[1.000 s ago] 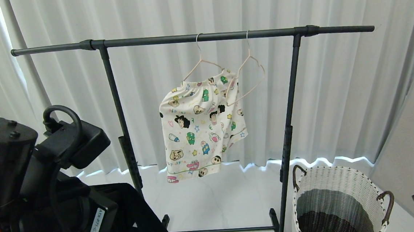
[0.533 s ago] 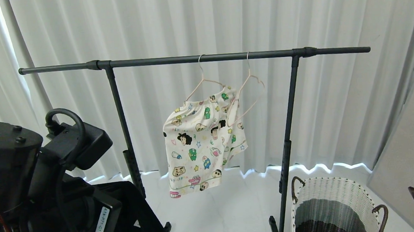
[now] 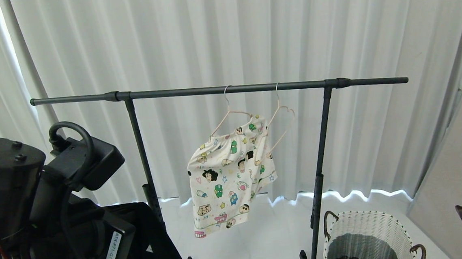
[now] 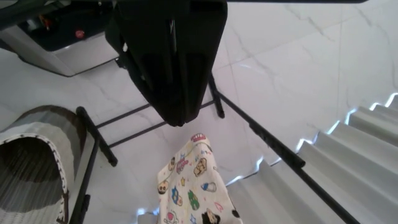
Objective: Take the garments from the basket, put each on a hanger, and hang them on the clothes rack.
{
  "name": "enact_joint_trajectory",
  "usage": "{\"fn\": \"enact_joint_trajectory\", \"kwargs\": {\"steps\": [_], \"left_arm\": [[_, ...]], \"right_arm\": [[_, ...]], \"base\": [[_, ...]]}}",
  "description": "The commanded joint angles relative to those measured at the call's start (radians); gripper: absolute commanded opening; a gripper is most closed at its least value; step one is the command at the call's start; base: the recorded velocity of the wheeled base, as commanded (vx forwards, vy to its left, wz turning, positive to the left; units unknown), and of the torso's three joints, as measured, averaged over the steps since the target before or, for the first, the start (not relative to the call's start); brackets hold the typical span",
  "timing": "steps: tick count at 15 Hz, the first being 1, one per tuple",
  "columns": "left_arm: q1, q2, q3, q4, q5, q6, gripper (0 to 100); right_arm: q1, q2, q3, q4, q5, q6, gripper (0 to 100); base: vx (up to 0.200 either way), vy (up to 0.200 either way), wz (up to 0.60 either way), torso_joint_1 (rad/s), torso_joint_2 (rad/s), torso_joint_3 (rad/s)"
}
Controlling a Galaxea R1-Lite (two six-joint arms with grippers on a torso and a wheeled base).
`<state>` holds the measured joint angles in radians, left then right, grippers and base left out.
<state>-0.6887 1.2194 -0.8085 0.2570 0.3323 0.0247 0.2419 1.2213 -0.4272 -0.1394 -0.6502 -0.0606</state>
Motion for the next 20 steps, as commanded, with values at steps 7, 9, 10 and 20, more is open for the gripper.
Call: {"fn": "enact_joint_trajectory", "kwargs": {"steps": [7,9,10,20], "left_arm": [[0.000,0.000,-0.001,-0.001,0.028,-0.002,0],[0.000,0.005,0.000,-0.001,0.100,-0.005,0],[0.000,0.005,0.002,-0.001,0.113,-0.006,0],[0.002,0.012,0.003,-0.001,0.116,-0.008,0]], "right_arm": [[0.000,-0.006,0.005,-0.002,0.018,0.018,100],[0.002,-0.006,0.001,-0.002,0.032,0.021,100],[0.004,-0.006,-0.001,-0.002,0.034,0.021,100],[0.116,0.006,-0.125,0.003,0.067,0.097,100]], "base": [[0.000,0.000,0.00,0.108,-0.22,-0.120],[0.000,0.200,0.00,0.002,-0.01,-0.002],[0.000,0.200,0.00,0.007,0.00,0.002],[0.000,0.200,0.00,0.007,0.00,0.001]]}}
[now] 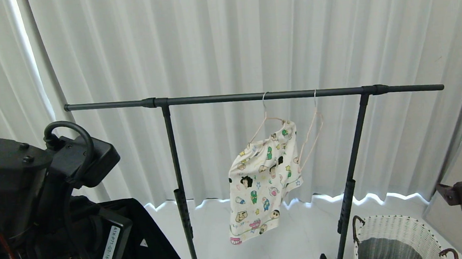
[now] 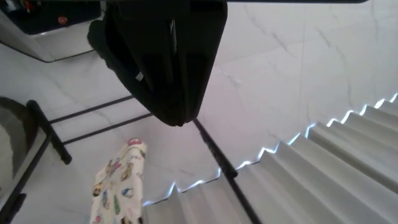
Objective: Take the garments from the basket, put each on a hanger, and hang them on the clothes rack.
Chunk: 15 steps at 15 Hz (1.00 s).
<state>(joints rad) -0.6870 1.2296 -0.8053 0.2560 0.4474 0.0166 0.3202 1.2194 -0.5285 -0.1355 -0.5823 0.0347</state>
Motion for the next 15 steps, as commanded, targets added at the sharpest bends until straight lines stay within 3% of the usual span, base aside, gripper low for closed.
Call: {"fn": "enact_joint_trajectory", "kwargs": {"steps": [1,2,5,9,11,15], "left_arm": [[0.000,0.002,0.005,0.000,0.000,0.000,0],[0.000,0.002,0.008,0.000,0.000,0.000,0],[0.000,-0.004,0.015,0.000,0.000,0.000,0],[0.000,0.002,0.017,-0.021,0.002,0.006,0],[0.000,0.007,0.015,-0.020,0.002,0.005,0],[0.000,0.008,0.014,-0.021,0.002,0.005,0]], "right_arm": [[0.071,0.014,-0.039,-0.001,-0.001,0.008,100],[0.086,0.019,-0.051,-0.001,-0.001,0.013,100],[0.137,0.111,-0.235,0.017,-0.002,0.096,100],[0.168,0.200,-0.481,0.177,-0.001,0.214,100],[0.188,0.204,-0.527,0.243,0.001,0.235,100],[0.188,0.215,-0.521,0.252,0.001,0.226,100]], "base": [[0.000,0.200,0.00,0.007,0.00,0.002],[0.000,0.200,0.00,0.007,0.00,0.002],[0.000,0.000,0.00,0.000,0.00,0.000],[0.000,0.000,0.00,0.000,0.00,0.000],[0.000,0.000,0.00,0.000,0.00,0.000],[0.200,-0.050,0.00,0.000,0.00,0.002]]}}
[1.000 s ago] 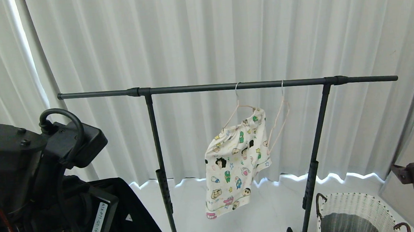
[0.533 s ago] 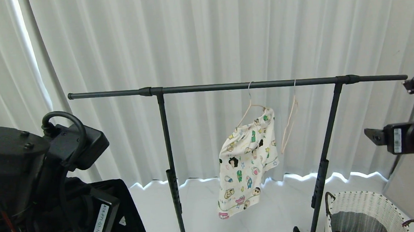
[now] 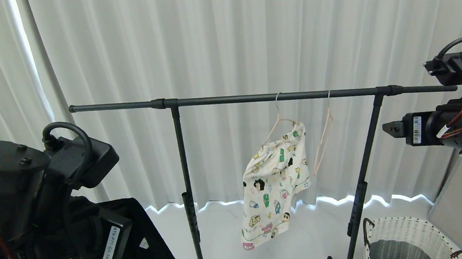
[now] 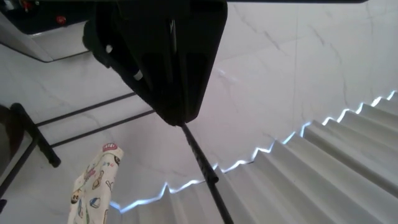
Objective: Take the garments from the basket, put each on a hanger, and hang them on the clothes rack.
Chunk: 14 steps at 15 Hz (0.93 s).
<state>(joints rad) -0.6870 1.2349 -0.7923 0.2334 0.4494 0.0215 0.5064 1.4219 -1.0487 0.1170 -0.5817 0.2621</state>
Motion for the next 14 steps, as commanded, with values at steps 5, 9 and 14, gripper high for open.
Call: {"fn": "enact_joint_trajectory", "kwargs": {"steps": [5,9,14], "left_arm": [[0.000,0.000,0.001,-0.002,0.000,-0.002,0],[0.000,-0.002,-0.001,-0.002,0.000,-0.003,0],[0.000,0.003,0.001,-0.002,0.000,-0.003,0]], "right_arm": [[0.017,0.031,0.038,0.000,0.000,-0.012,100],[0.031,0.054,0.039,-0.008,-0.001,-0.003,100],[0.103,0.118,0.044,-0.011,-0.006,0.181,100]], "base": [[0.200,0.000,0.00,0.004,0.00,-0.001],[0.200,0.000,0.00,0.001,0.00,0.002],[0.120,0.000,0.00,0.001,0.00,0.000]]}}
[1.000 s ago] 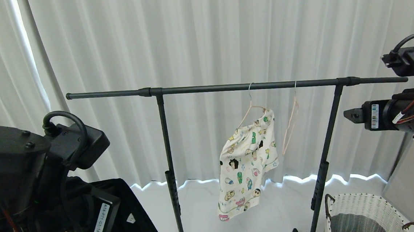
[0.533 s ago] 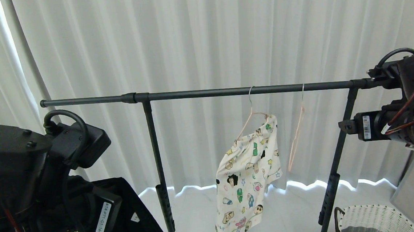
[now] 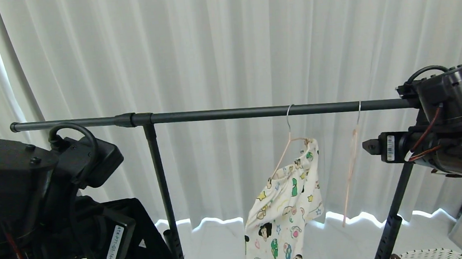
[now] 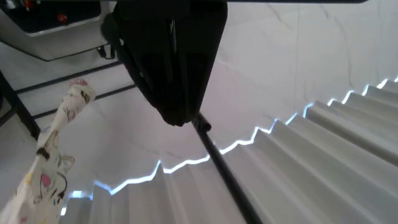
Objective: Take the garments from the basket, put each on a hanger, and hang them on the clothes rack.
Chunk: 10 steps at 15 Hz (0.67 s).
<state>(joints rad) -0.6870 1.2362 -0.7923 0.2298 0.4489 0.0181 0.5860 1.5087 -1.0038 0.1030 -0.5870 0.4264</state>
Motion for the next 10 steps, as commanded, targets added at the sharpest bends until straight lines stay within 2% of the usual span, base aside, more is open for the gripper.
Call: {"fn": "enact_joint_trajectory", "kwargs": {"steps": [1,3,5,9,10], "left_arm": [[0.000,0.000,0.001,-0.001,0.001,0.000,0],[0.000,0.002,0.004,-0.032,0.001,0.000,0],[0.000,0.003,0.004,-0.037,0.001,0.000,0],[0.000,0.000,0.031,-0.053,0.001,0.000,0],[0.000,0.000,0.041,-0.070,0.001,0.000,0]], "right_arm": [[0.034,0.042,-0.002,0.003,0.000,0.054,100],[0.069,0.099,-0.010,0.006,-0.002,0.201,100],[0.078,0.125,-0.015,0.004,-0.002,0.229,100],[0.106,0.237,-0.125,0.050,-0.004,0.298,100],[0.106,0.268,-0.133,0.063,-0.005,0.339,100]], "base": [[0.000,0.000,0.00,0.000,0.00,0.000],[0.000,0.000,0.00,0.000,0.00,0.000],[0.000,0.000,0.00,0.000,0.00,0.000],[0.000,0.000,0.00,0.000,0.00,0.000],[0.000,0.000,0.00,0.000,0.00,0.000]]}}
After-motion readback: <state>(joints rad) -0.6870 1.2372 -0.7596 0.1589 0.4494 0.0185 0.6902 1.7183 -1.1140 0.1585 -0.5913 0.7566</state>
